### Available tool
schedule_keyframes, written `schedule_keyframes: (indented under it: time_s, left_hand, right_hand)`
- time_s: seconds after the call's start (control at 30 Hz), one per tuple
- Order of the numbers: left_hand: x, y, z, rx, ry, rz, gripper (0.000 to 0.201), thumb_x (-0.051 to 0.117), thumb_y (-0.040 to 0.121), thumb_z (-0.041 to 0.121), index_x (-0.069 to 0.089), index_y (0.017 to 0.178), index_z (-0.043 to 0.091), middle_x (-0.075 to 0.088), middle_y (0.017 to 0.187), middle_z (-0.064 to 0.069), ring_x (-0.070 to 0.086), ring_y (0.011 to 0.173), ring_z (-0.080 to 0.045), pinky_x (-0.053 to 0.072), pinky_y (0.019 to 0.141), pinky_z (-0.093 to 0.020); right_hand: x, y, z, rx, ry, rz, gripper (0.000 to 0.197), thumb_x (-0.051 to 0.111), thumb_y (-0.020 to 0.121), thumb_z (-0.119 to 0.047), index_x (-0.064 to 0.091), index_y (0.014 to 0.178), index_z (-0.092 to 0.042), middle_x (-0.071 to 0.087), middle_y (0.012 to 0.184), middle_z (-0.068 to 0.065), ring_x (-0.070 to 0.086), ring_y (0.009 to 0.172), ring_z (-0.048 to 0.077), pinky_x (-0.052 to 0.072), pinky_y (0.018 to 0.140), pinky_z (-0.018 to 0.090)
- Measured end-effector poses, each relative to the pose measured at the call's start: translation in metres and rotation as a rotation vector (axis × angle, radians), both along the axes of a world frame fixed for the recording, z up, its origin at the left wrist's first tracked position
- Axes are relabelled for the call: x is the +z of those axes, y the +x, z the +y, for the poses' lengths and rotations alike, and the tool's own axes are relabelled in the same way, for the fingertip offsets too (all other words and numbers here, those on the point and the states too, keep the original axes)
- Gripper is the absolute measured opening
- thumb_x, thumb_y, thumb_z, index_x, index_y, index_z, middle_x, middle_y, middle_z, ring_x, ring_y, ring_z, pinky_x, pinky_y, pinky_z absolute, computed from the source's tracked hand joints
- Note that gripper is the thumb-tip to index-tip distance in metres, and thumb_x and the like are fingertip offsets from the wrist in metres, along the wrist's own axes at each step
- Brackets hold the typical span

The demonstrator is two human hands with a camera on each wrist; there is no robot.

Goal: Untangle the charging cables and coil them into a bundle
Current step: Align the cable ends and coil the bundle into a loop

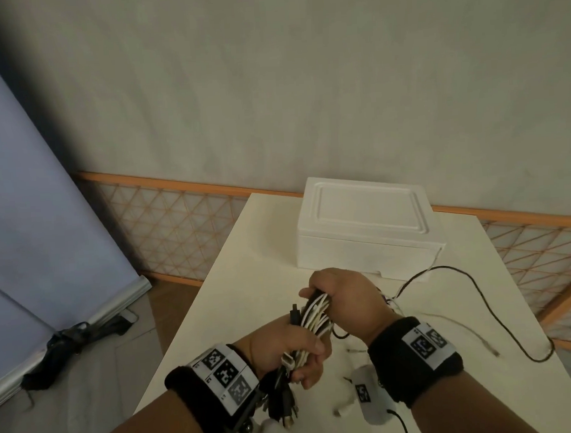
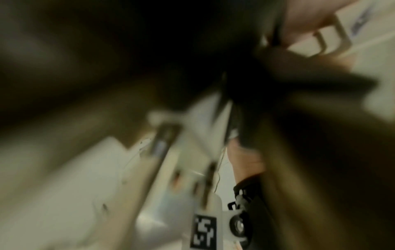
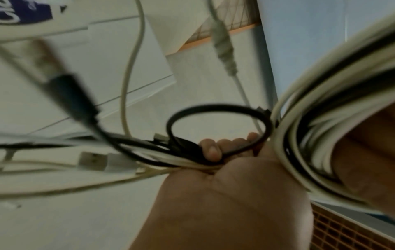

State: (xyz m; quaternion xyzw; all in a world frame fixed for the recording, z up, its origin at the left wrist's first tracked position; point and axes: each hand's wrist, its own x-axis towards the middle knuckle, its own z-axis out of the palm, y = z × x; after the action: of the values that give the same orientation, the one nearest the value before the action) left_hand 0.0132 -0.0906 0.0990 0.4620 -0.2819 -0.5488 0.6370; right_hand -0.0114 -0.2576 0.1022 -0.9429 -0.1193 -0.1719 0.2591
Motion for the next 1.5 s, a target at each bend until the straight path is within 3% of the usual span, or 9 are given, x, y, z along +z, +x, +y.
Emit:
schedule_keyframes:
  time_s: [0.17,0.37,0.53,0.77,0.97,1.13,1.3,1.37,1.5]
  left_hand:
    - [0.001,0.016,0.017,0.081,-0.092,-0.012,0.009,0.054,0.072,0.013,0.06,0.068,0.008,0.05,0.042,-0.002,0.048,0.042,-0.018,0.038,0.053,-0.027]
    - [0.001,0.053,0.046,0.066,-0.232,0.091,0.012,0.052,0.082,0.014,0.056,0.074,0.007,0.057,0.05,0.002,0.057,0.054,-0.015,0.046,0.059,-0.022]
    - [-0.005,0.081,0.064,0.104,-0.228,0.178,0.016,0.051,0.084,0.016,0.061,0.076,0.007,0.059,0.051,0.001,0.059,0.056,-0.016,0.047,0.061,-0.024]
    - [-0.007,0.078,0.048,0.08,-0.144,0.084,0.019,0.066,0.071,0.026,0.059,0.068,0.009,0.051,0.042,-0.001,0.054,0.049,-0.017,0.043,0.055,-0.024]
    - [0.004,0.08,0.045,0.111,-0.192,0.087,0.018,0.067,0.069,0.026,0.059,0.066,0.01,0.049,0.04,-0.001,0.052,0.048,-0.018,0.043,0.056,-0.024]
    - [0.002,0.086,0.041,0.069,-0.165,0.078,0.017,0.065,0.071,0.027,0.06,0.068,0.011,0.051,0.042,0.0,0.054,0.051,-0.017,0.043,0.055,-0.024]
    - [-0.002,0.08,0.026,0.036,-0.211,0.076,0.014,0.061,0.076,0.024,0.06,0.072,0.01,0.055,0.046,0.001,0.057,0.053,-0.016,0.045,0.057,-0.022]
    - [-0.001,0.086,0.03,0.085,-0.239,0.126,0.013,0.06,0.077,0.021,0.059,0.073,0.008,0.054,0.045,0.0,0.056,0.053,-0.017,0.045,0.057,-0.024]
    - [-0.004,0.093,0.038,0.138,-0.215,0.123,0.014,0.063,0.075,0.022,0.061,0.07,0.009,0.053,0.044,-0.001,0.055,0.051,-0.017,0.045,0.056,-0.024]
  right_hand:
    - [-0.031,0.002,-0.018,-0.148,-0.158,0.005,0.026,0.075,0.066,-0.02,0.059,0.086,-0.022,0.064,0.065,-0.004,0.06,0.056,0.02,0.05,0.053,0.028]
    - [-0.082,-0.038,-0.068,-0.566,-0.166,0.405,0.027,0.051,0.09,-0.033,0.055,0.117,-0.03,0.071,0.099,-0.001,0.066,0.091,0.023,0.051,0.076,0.031]
    - [-0.074,-0.048,-0.075,-0.629,-0.182,0.547,0.047,0.063,0.081,-0.039,0.049,0.127,-0.035,0.06,0.121,-0.014,0.056,0.111,0.013,0.044,0.091,0.029]
    - [-0.02,0.001,0.033,-0.234,-0.17,-0.149,0.024,0.047,0.077,-0.024,0.068,0.088,-0.024,0.068,0.08,-0.009,0.064,0.07,0.015,0.05,0.061,0.025]
    - [-0.053,0.008,0.041,-0.544,-0.211,0.556,0.054,0.022,0.096,-0.06,0.056,0.079,-0.022,0.059,0.075,-0.003,0.061,0.078,0.02,0.049,0.07,0.031]
    - [-0.048,0.01,0.048,-0.493,0.549,0.587,0.017,0.05,0.093,-0.044,0.06,0.097,-0.032,0.066,0.08,-0.007,0.063,0.07,0.009,0.052,0.064,0.022]
    - [-0.039,0.031,0.047,-0.59,1.016,0.509,0.016,0.049,0.092,-0.016,0.061,0.089,-0.006,0.066,0.079,0.007,0.061,0.064,0.015,0.047,0.058,0.03]
    - [-0.046,0.027,0.035,-0.668,0.898,0.524,0.014,0.049,0.09,-0.015,0.058,0.085,-0.007,0.065,0.076,0.008,0.058,0.057,0.015,0.046,0.052,0.029]
    - [-0.055,0.008,0.003,-0.68,-0.027,0.571,0.012,0.046,0.092,-0.03,0.049,0.097,-0.02,0.064,0.088,0.0,0.063,0.079,0.022,0.046,0.062,0.03]
